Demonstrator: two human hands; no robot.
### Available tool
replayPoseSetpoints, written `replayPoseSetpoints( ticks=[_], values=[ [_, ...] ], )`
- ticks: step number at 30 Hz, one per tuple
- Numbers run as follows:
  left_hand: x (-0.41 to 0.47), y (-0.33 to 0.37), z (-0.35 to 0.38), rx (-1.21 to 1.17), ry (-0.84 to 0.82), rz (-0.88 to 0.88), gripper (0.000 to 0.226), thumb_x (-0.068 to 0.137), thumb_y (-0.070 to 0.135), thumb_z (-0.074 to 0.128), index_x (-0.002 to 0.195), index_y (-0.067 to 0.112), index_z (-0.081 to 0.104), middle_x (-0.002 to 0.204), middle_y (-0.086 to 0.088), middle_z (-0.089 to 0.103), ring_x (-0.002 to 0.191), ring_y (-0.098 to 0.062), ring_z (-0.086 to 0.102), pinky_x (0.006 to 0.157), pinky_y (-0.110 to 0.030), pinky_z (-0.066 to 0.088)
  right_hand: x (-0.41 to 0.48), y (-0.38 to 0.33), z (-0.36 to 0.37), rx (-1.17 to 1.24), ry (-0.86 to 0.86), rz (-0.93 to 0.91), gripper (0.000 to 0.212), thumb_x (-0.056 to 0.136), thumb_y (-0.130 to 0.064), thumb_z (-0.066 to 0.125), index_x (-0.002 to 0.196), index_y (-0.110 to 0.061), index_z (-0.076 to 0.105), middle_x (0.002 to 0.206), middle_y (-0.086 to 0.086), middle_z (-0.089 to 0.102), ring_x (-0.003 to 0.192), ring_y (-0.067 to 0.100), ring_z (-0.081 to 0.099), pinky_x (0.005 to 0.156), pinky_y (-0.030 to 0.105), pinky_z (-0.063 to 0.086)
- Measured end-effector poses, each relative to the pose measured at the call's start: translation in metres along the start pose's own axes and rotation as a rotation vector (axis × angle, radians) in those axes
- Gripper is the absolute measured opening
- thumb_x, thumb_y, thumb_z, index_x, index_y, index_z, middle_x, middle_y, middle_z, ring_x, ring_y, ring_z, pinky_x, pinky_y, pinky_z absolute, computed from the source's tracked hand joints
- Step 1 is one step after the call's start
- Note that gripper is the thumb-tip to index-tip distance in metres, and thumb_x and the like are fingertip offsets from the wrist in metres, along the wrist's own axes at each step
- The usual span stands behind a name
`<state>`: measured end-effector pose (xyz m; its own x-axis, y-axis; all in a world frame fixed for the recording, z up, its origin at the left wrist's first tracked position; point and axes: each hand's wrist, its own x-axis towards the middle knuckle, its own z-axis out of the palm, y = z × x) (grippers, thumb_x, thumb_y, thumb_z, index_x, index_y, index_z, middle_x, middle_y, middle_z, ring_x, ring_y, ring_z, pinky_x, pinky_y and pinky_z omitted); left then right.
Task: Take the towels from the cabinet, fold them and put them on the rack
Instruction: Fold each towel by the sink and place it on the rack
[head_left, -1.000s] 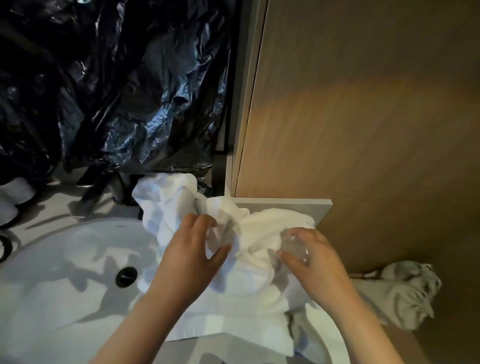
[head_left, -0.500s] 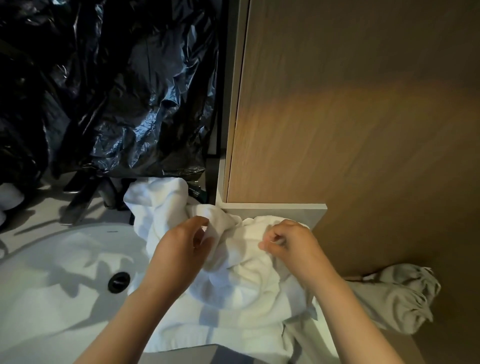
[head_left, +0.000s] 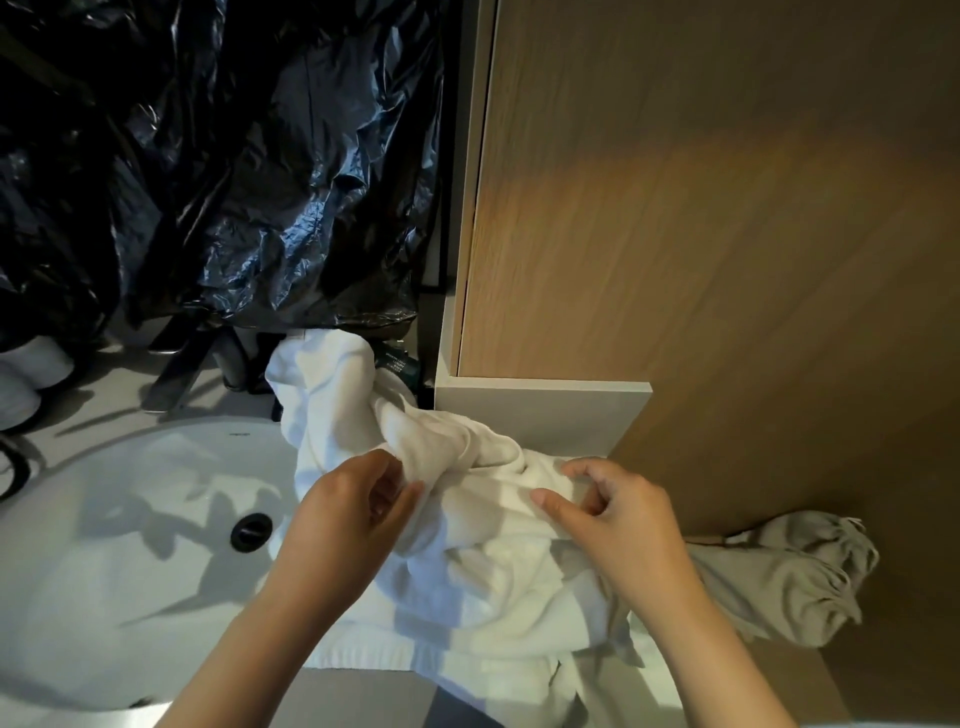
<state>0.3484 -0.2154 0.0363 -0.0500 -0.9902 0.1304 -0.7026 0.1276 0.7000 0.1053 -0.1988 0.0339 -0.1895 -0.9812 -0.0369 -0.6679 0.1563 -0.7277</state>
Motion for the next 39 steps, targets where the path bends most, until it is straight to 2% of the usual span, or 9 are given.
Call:
replayPoseSetpoints(
  ticks=[6, 10, 14, 16, 18, 25, 30, 36, 39],
  values=[
    [0.001, 0.008, -0.007, -0.088, 0.037, 0.021, 0.014, 0.091, 0.027, 0.063, 0.082, 0.019, 0.055, 0.074, 0.003, 0.062, 0.065, -0.004, 0.062, 0.057, -0.007, 0.041, 0.016, -0.022, 0.004, -0.175, -0.064, -0.117, 0.038, 0.082, -0.054, 0.070, 0.110, -0.029, 0.069, 0.078, -0.010, 0.062, 0.077, 0.010, 0.059, 0.070, 0.028, 0.046],
    [0.015, 0.020, -0.026, -0.167, 0.111, 0.087, 0.012, 0.094, 0.021, 0.059, 0.086, 0.012, 0.057, 0.071, 0.001, 0.064, 0.067, 0.003, 0.061, 0.050, -0.007, 0.039, 0.024, -0.036, 0.004, 0.150, -0.244, -0.143, 0.041, 0.073, -0.058, 0.074, 0.107, -0.035, 0.072, 0.096, -0.016, 0.065, 0.092, 0.003, 0.060, 0.077, 0.017, 0.045],
    [0.025, 0.037, -0.042, -0.242, 0.177, 0.157, 0.010, 0.094, 0.015, 0.059, 0.090, 0.006, 0.059, 0.071, -0.002, 0.063, 0.062, 0.002, 0.061, 0.049, -0.006, 0.040, 0.021, -0.034, 0.002, 0.076, -0.375, -0.213, 0.035, 0.072, -0.055, 0.078, 0.103, -0.042, 0.070, 0.106, -0.021, 0.067, 0.100, -0.005, 0.059, 0.083, 0.016, 0.046],
    [0.027, 0.044, -0.045, -0.284, 0.180, 0.173, 0.010, 0.094, 0.015, 0.060, 0.091, 0.005, 0.060, 0.077, -0.005, 0.066, 0.065, -0.003, 0.062, 0.054, -0.007, 0.040, 0.020, -0.036, -0.003, 0.094, -0.311, -0.283, 0.011, 0.083, -0.036, 0.076, 0.076, -0.037, 0.068, 0.077, -0.017, 0.065, 0.073, 0.003, 0.059, 0.070, 0.025, 0.047],
    [0.029, 0.051, -0.046, -0.340, 0.183, 0.176, 0.009, 0.093, 0.015, 0.060, 0.091, 0.006, 0.060, 0.084, -0.007, 0.068, 0.065, -0.003, 0.062, 0.056, -0.007, 0.041, 0.021, -0.038, -0.012, 0.198, -0.176, -0.335, 0.029, 0.091, -0.032, 0.068, 0.064, -0.024, 0.060, 0.059, -0.012, 0.051, 0.058, 0.003, 0.045, 0.057, 0.026, 0.036],
    [0.045, 0.074, -0.052, -0.440, 0.301, 0.297, 0.018, 0.086, 0.020, 0.070, 0.078, 0.026, 0.056, 0.088, 0.005, 0.057, 0.068, -0.004, 0.063, 0.060, -0.007, 0.043, 0.029, -0.072, -0.055, 0.325, 0.268, -0.542, 0.029, 0.094, -0.036, 0.056, 0.065, -0.032, 0.051, 0.062, -0.013, 0.051, 0.057, 0.002, 0.045, 0.054, 0.010, 0.032],
    [0.043, 0.046, -0.033, -0.261, 0.158, 0.246, 0.016, 0.084, 0.029, 0.074, 0.077, 0.022, 0.061, 0.109, 0.012, 0.058, 0.107, -0.003, 0.057, 0.089, -0.025, 0.044, 0.028, -0.045, -0.044, 0.105, 0.143, -0.378, 0.039, 0.094, -0.035, 0.062, 0.058, -0.029, 0.049, 0.057, -0.012, 0.051, 0.053, 0.004, 0.044, 0.051, 0.017, 0.031],
    [0.027, 0.018, -0.011, -0.095, -0.040, 0.142, 0.037, 0.081, 0.042, 0.071, 0.062, 0.015, 0.055, 0.063, 0.004, 0.058, 0.064, -0.008, 0.055, 0.056, -0.019, 0.039, 0.018, -0.013, -0.030, 0.014, -0.332, -0.048, 0.067, 0.083, -0.053, 0.070, 0.052, -0.012, 0.027, 0.052, 0.001, 0.021, 0.049, 0.014, 0.020, 0.053, 0.030, 0.020],
    [0.025, 0.010, -0.013, -0.094, -0.072, 0.050, 0.060, 0.083, 0.059, 0.062, 0.058, 0.006, 0.048, 0.052, -0.004, 0.047, 0.052, -0.015, 0.044, 0.054, -0.030, 0.037, 0.012, -0.011, -0.035, 0.109, -0.458, 0.016, 0.073, 0.068, -0.065, 0.076, 0.057, 0.000, 0.043, 0.056, 0.010, 0.031, 0.054, 0.017, 0.026, 0.054, 0.029, 0.022]
  ],
)
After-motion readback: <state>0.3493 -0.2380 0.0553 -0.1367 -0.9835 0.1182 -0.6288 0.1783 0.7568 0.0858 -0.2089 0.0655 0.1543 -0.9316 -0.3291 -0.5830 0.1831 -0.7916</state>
